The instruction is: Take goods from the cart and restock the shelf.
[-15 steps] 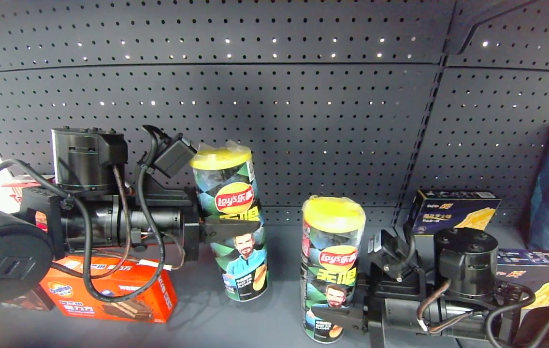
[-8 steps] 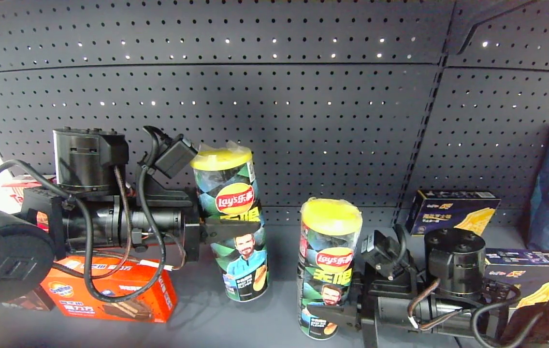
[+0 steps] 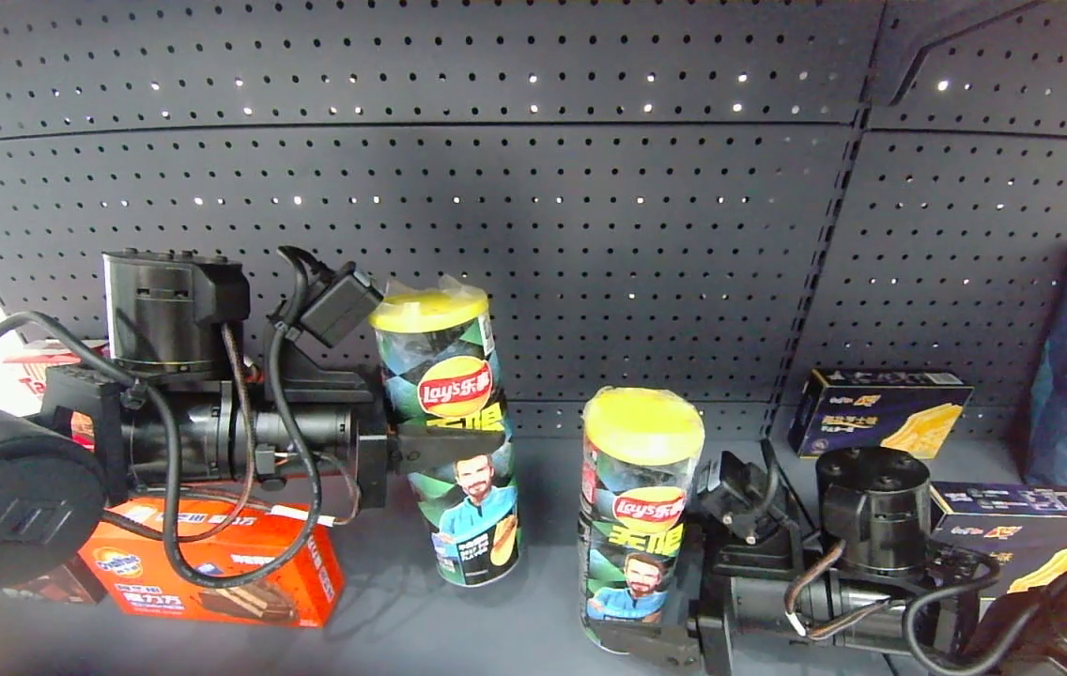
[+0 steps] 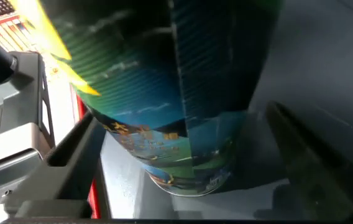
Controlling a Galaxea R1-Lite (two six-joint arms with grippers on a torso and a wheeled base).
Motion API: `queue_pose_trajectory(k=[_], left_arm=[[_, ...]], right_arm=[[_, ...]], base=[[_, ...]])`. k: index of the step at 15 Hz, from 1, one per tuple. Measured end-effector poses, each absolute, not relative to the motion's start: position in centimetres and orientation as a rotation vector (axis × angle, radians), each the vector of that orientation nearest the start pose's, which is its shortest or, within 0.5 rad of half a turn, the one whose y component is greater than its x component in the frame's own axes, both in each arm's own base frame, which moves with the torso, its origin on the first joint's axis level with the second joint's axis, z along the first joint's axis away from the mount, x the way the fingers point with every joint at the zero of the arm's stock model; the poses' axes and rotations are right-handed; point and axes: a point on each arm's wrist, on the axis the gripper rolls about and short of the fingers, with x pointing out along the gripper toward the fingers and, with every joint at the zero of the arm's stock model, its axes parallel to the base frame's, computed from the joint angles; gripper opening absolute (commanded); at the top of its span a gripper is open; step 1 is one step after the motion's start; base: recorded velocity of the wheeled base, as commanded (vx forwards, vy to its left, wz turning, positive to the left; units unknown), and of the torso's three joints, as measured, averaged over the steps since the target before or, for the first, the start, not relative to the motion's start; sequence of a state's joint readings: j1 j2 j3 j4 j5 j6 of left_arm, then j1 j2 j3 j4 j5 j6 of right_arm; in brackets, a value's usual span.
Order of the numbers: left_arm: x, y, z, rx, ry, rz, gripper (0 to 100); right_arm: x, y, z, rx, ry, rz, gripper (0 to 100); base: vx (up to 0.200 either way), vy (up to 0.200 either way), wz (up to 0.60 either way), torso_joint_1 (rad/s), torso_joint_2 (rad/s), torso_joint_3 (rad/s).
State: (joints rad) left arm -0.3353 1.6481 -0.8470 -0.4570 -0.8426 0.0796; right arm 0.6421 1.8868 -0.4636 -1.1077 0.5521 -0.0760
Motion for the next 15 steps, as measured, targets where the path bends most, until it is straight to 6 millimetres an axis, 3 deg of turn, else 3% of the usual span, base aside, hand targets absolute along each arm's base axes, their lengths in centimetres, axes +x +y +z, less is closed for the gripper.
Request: queue_pose_trajectory(k=[5, 11, 15], left_arm=[[26.7, -11.1, 19.4, -0.022, 0.306, -1.179, 0], [26.7, -11.1, 19.5, -0.022, 0.307, -1.178, 0], [26.7, -11.1, 19.5, -0.022, 0.305, -1.177, 0]], right_arm=[[21.0, 16.6, 9.9, -0.079, 0.280, 1.180, 100], [16.3, 11.1, 13.3, -0.070, 0.153, 1.087, 100], [13.8, 7.2, 15.8, -0.079, -0.009, 0.817, 100]], base=[[0.000, 0.000, 0.00, 0.000, 0.00, 0.000], [0.000, 0.000, 0.00, 0.000, 0.00, 0.000], [0.000, 0.000, 0.00, 0.000, 0.00, 0.000]])
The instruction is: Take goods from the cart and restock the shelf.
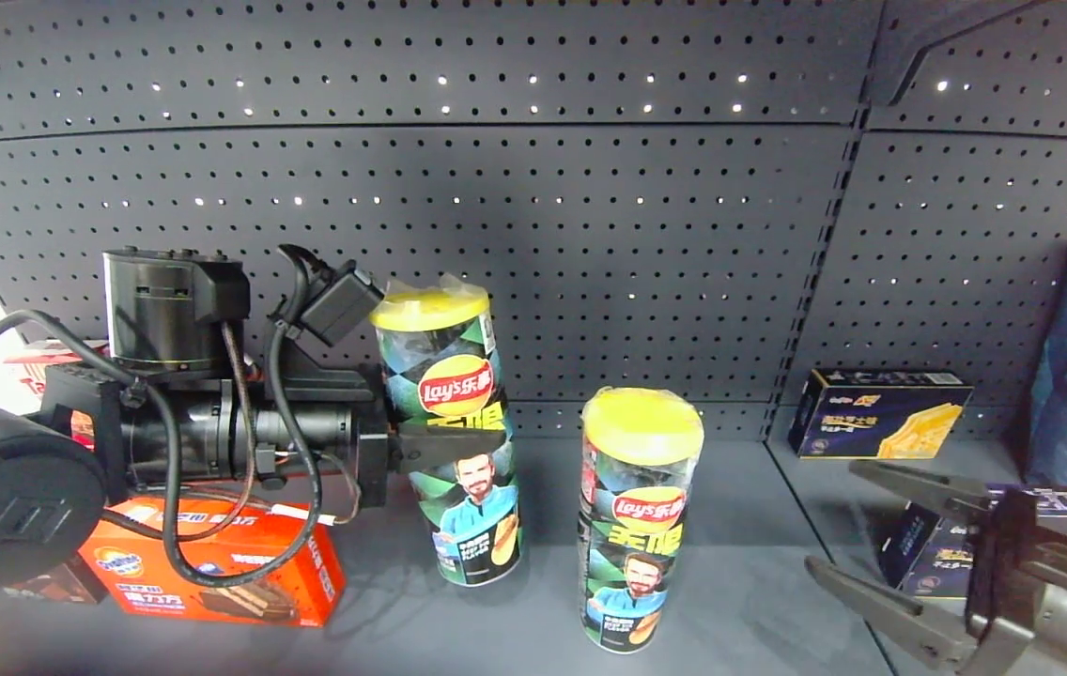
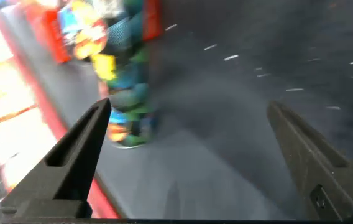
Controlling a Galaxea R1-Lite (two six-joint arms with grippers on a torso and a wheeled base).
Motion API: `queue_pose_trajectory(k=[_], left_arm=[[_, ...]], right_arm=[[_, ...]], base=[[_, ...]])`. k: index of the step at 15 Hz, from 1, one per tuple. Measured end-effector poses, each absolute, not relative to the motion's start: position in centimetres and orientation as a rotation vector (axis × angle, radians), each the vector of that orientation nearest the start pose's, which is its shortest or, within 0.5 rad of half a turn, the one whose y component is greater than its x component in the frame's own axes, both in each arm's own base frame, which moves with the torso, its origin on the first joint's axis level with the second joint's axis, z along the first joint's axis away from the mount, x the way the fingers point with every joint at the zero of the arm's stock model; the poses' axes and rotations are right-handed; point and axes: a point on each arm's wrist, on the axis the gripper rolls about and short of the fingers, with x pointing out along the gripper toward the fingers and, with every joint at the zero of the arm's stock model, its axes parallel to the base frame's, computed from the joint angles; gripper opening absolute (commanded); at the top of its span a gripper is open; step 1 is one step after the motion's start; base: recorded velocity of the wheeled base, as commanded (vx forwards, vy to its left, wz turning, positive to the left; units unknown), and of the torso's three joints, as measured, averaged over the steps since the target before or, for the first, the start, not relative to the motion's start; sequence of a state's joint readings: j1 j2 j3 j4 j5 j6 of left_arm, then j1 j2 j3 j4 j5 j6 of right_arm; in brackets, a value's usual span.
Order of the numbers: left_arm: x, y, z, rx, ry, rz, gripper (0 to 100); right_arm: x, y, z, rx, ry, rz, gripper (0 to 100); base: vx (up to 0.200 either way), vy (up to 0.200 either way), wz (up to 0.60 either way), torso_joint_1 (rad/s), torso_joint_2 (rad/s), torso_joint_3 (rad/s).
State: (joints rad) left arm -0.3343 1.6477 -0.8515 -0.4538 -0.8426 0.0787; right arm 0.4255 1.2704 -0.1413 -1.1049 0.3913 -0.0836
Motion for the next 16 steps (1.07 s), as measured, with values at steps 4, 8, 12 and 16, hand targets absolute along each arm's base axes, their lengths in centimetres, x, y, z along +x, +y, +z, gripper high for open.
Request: queue_pose_trajectory(k=[4, 8, 12, 16], left_arm=[[26.8, -11.1, 19.6, -0.021, 0.302, -1.175, 0], [26.8, -11.3, 19.5, -0.020, 0.302, -1.175, 0], [26.8, -11.2, 19.5, -0.019, 0.303, -1.171, 0], [26.7, -11.3, 19.4, -0.018, 0.307, -1.175, 0]], right_arm=[[10.4, 4.0, 15.8, -0.090, -0.081, 0.618, 100], [8.1, 1.6, 15.4, -0.070, -0.085, 0.410, 100], [5.8, 1.0, 14.2, -0.055, -0.026, 0.314, 100], [1.1, 0.3, 11.5, -0.052, -0.006, 0.183, 100]], base=[[0.000, 0.000, 0.00, 0.000, 0.00, 0.000], [0.000, 0.000, 0.00, 0.000, 0.00, 0.000], [0.000, 0.000, 0.00, 0.000, 0.00, 0.000], [0.000, 0.000, 0.00, 0.000, 0.00, 0.000]])
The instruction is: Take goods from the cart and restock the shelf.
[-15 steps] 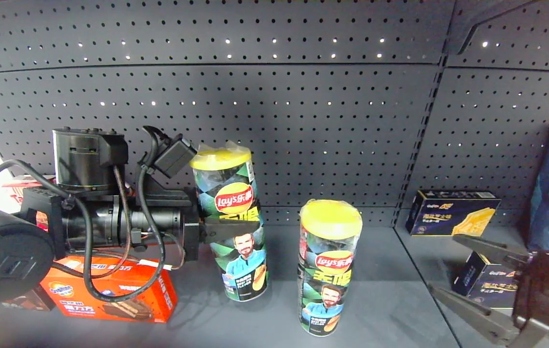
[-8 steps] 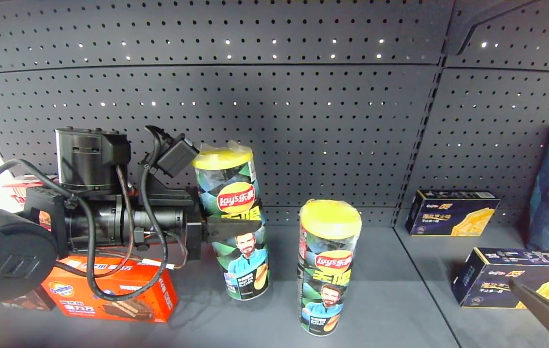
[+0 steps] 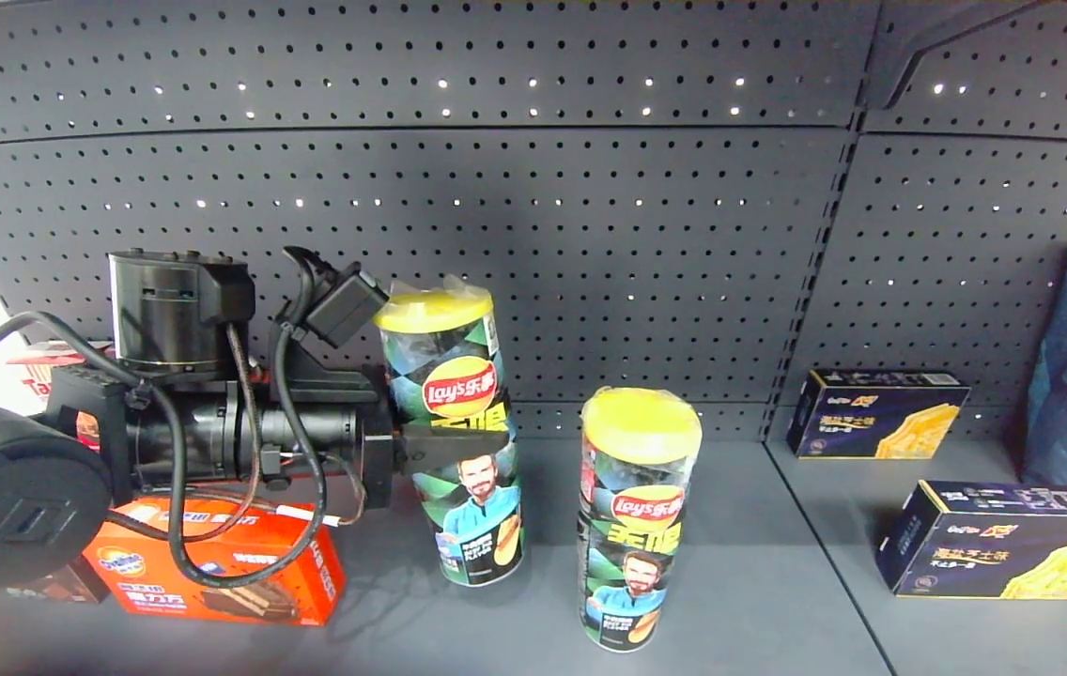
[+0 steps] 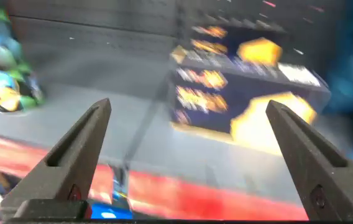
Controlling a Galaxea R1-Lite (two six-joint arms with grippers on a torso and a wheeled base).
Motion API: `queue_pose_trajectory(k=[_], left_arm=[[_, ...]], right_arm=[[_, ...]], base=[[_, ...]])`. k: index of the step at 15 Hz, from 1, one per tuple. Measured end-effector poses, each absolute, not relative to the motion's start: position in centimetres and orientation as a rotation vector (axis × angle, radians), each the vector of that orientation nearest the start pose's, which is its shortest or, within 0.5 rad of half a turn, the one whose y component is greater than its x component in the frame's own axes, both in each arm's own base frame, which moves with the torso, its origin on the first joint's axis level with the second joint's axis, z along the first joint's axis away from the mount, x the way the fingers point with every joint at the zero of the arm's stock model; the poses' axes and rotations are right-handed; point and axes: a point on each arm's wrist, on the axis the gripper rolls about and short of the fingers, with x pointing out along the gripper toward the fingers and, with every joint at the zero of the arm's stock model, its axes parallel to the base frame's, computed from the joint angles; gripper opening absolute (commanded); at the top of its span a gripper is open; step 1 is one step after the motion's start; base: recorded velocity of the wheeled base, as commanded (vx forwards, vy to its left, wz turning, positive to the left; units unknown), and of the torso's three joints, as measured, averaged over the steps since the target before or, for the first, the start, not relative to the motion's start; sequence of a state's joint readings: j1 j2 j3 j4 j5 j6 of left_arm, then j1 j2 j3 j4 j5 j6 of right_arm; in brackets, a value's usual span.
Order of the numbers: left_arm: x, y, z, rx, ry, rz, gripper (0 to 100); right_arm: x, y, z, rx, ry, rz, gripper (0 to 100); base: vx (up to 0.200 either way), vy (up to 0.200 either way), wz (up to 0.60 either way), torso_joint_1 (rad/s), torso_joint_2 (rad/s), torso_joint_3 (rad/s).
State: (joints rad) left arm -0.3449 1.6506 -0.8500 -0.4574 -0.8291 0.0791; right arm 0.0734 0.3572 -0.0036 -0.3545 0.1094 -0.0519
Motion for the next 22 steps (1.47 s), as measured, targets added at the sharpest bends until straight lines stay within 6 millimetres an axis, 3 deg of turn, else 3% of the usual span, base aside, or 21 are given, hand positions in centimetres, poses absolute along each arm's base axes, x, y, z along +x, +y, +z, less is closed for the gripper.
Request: queue_pose_trajectory(k=[4, 10, 12, 15, 22], left_arm=[[25.9, -11.6, 18.8, -0.008, 0.335, -1.137, 0], [25.2, -11.6, 18.6, -0.001, 0.345, -1.116, 0], [25.5, -11.5, 19.0, 0.000, 0.329, -1.112, 0], [25.9, -11.0, 19.7, 0.000, 0.293, -1.129, 0], [27.2, -9.5, 20.1, 0.008, 0.222, -1.079, 0]], right_arm=[[-1.2, -0.3, 8.4, -0.013, 0.072, -0.039, 100], [-1.9, -0.3, 8.2, 0.036, -0.006, -0.142, 100], [-2.1, -0.3, 8.1, 0.029, -0.023, -0.145, 100], [-2.2, 0.0, 7.6, 0.014, 0.004, -0.018, 100], [-2.3, 0.0, 7.5, 0.003, 0.002, -0.011, 100]], base=[[0.000, 0.000, 0.00, 0.000, 0.00, 0.000], [0.000, 0.000, 0.00, 0.000, 0.00, 0.000], [0.000, 0.000, 0.00, 0.000, 0.00, 0.000], [0.000, 0.000, 0.00, 0.000, 0.00, 0.000], [0.000, 0.000, 0.00, 0.000, 0.00, 0.000]])
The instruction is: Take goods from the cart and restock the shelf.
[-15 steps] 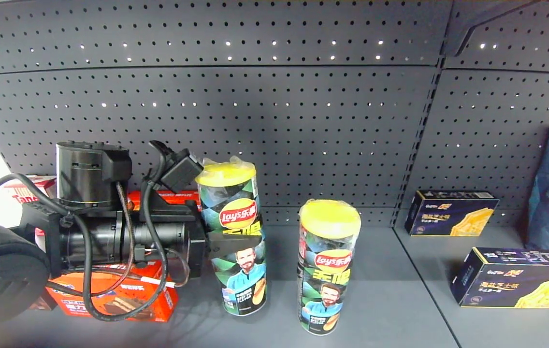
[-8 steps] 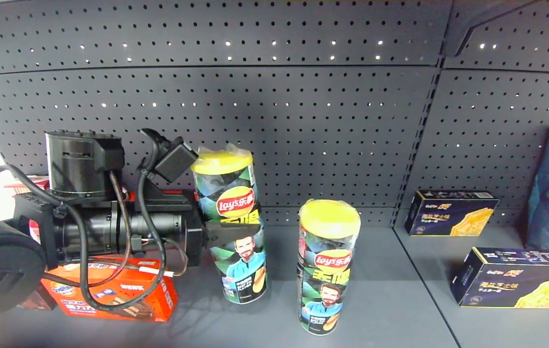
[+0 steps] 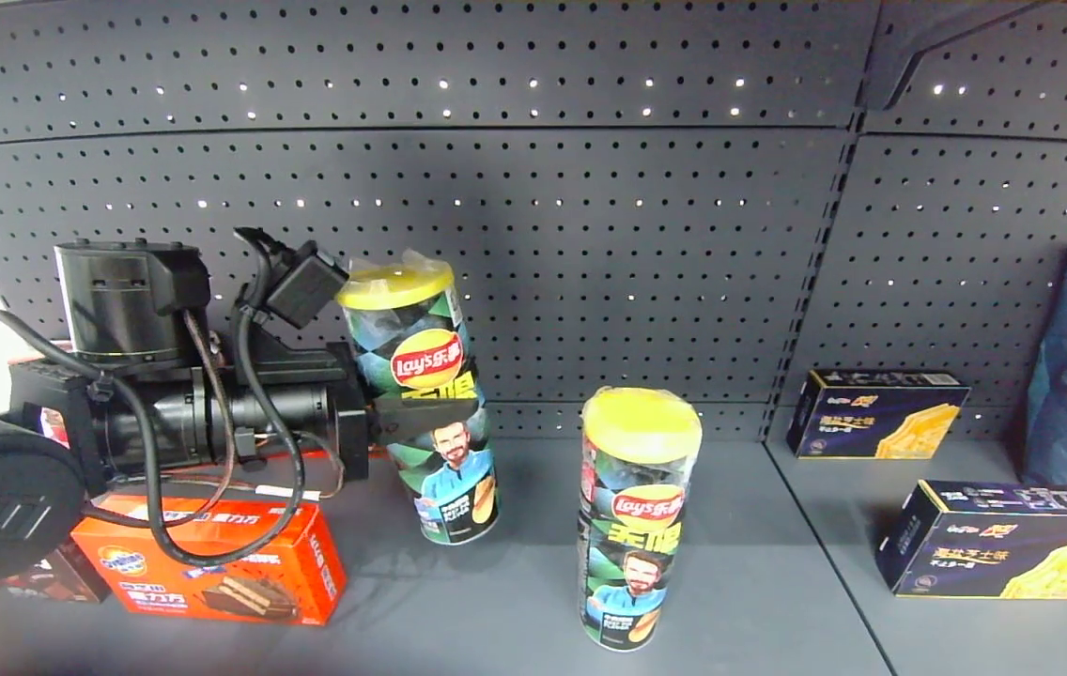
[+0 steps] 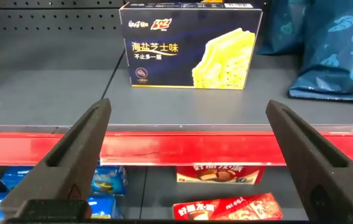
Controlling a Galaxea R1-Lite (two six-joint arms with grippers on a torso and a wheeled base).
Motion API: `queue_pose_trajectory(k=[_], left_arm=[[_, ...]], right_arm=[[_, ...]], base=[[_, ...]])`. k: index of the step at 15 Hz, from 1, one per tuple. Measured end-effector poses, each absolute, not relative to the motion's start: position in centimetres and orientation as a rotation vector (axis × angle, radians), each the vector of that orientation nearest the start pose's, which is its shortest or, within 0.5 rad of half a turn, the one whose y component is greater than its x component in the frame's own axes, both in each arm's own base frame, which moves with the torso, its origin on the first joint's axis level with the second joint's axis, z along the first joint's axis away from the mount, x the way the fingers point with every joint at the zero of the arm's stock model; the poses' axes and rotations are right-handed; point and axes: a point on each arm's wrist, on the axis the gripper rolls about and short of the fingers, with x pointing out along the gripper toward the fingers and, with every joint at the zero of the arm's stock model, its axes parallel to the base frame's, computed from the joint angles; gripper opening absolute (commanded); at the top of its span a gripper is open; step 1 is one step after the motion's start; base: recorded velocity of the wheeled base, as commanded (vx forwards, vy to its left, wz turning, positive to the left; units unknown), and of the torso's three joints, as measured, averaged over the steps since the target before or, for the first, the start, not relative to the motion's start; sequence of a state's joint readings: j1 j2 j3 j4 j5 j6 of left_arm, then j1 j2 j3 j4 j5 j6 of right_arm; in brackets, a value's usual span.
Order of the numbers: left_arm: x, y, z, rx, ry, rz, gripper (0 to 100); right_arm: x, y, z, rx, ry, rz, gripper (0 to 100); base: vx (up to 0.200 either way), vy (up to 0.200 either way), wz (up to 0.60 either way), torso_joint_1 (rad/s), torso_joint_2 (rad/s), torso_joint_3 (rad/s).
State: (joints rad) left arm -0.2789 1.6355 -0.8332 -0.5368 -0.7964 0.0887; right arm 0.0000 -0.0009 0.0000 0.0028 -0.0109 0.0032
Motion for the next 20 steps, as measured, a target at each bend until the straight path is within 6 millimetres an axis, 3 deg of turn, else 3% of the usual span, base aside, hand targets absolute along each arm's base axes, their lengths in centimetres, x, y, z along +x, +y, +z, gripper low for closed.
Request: queue_pose_trajectory(k=[10, 15, 20], left_arm=[[27.7, -12.2, 20.2, 0.153, 0.114, -1.028, 0], [28.5, -13.2, 20.4, 0.142, 0.140, -1.054, 0], [32.2, -14.3, 20.8, 0.137, 0.142, -1.043, 0]], right_arm=[[-2.3, 0.0, 7.5, 0.003, 0.001, -0.011, 100], [-2.3, 0.0, 7.5, 0.003, 0.001, -0.011, 100], [-2.3, 0.0, 7.5, 0.003, 0.001, -0.011, 100]], base=[[0.000, 0.000, 0.00, 0.000, 0.00, 0.000], [0.000, 0.000, 0.00, 0.000, 0.00, 0.000], [0.000, 0.000, 0.00, 0.000, 0.00, 0.000]])
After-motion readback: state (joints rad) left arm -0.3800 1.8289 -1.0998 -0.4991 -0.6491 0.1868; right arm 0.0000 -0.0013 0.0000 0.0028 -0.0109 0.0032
